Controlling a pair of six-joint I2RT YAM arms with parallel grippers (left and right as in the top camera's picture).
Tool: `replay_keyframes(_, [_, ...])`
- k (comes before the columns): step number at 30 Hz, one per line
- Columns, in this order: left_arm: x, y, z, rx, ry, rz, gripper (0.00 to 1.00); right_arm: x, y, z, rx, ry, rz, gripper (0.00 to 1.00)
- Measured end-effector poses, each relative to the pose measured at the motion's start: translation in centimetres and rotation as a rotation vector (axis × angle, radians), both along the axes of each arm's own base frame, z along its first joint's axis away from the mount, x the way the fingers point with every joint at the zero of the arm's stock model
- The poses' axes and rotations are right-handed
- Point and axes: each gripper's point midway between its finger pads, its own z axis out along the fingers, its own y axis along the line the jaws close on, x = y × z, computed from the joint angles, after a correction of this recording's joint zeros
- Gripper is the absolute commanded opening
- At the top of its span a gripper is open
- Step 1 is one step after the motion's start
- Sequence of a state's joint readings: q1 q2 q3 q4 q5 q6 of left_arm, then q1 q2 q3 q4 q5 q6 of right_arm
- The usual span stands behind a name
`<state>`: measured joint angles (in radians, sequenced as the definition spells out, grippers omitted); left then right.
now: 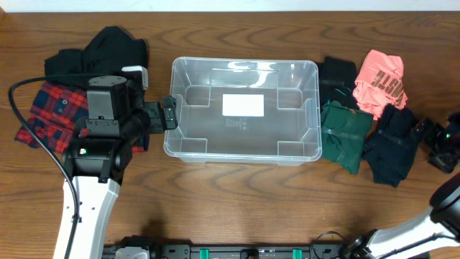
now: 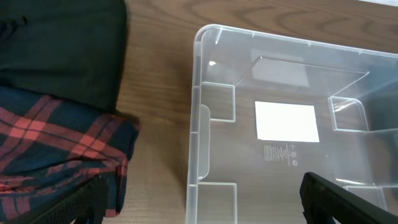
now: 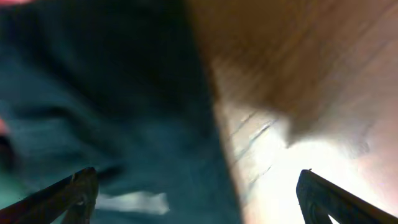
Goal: Pack container
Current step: 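Grasp the dark navy garment with the right gripper and lift, then lower the navy garment into the bin's left side and release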
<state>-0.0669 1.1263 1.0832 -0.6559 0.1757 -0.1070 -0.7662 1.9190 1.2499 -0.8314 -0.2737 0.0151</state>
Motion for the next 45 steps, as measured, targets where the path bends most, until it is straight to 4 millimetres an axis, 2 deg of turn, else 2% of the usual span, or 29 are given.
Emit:
replay_keyframes(2, [0.0,0.0,0.0,0.0,0.0,0.0,0.98,-0.2,0.3,-1.0,0.035,0.007,0.018,0.98])
replay_keyframes(3, [0.0,0.0,0.0,0.0,0.0,0.0,0.98,0.1,0.4,-0.9,0.039,-0.006,0.026,0.96])
replay_keyframes(5, [0.0,0.0,0.0,0.0,-0.001,0.0,0.98,0.4,0.5,-0.9,0.048,-0.021,0.04,0.87])
replay_keyframes(14, [0.0,0.0,0.0,0.0,0.0,0.0,0.98,1.5,1.7,-1.4,0.134,-0.085,0.088,0.43])
replay_keyframes(15, [0.0,0.0,0.0,0.0,0.0,0.0,0.98,1.5,1.8,-1.4,0.136,-0.087,0.091,0.33])
replay_keyframes(18, [0.0,0.0,0.0,0.0,0.0,0.0,0.98,1.5,2.0,-1.6,0.156,-0.083,0.082,0.2])
replay_keyframes(24, [0.0,0.0,0.0,0.0,0.0,0.0,0.98,1.5,2.2,-1.3,0.168,-0.085,0.054,0.02])
replay_keyframes(27, [0.0,0.0,0.0,0.0,0.0,0.0,0.98,1.2,2.2,-0.4,0.155,-0.083,0.031,0.01])
replay_keyframes(30, [0.0,0.0,0.0,0.0,0.0,0.0,0.98,1.1,2.2,2.1,0.12,-0.11,0.001,0.01])
replay_keyframes(33, [0.0,0.0,0.0,0.0,0.0,0.0,0.98,1.5,2.2,6.8,0.053,-0.204,-0.011,0.01])
replay_keyframes(36, [0.0,0.0,0.0,0.0,0.0,0.0,0.98,2.1,3.7,12.6,-0.009,-0.339,0.012,0.01])
replay_keyframes(38, [0.0,0.0,0.0,0.0,0.0,0.0,0.98,2.5,5.9,16.5,-0.043,-0.435,0.062,0.01])
replay_keyframes(41, [0.0,0.0,0.0,-0.001,0.0,0.0,0.98,2.9,10.3,20.9,-0.062,-0.553,0.161,0.01])
replay_keyframes(45, [0.0,0.0,0.0,0.0,0.0,0.0,0.98,3.5,17.0,25.0,-0.031,-0.685,0.31,0.01])
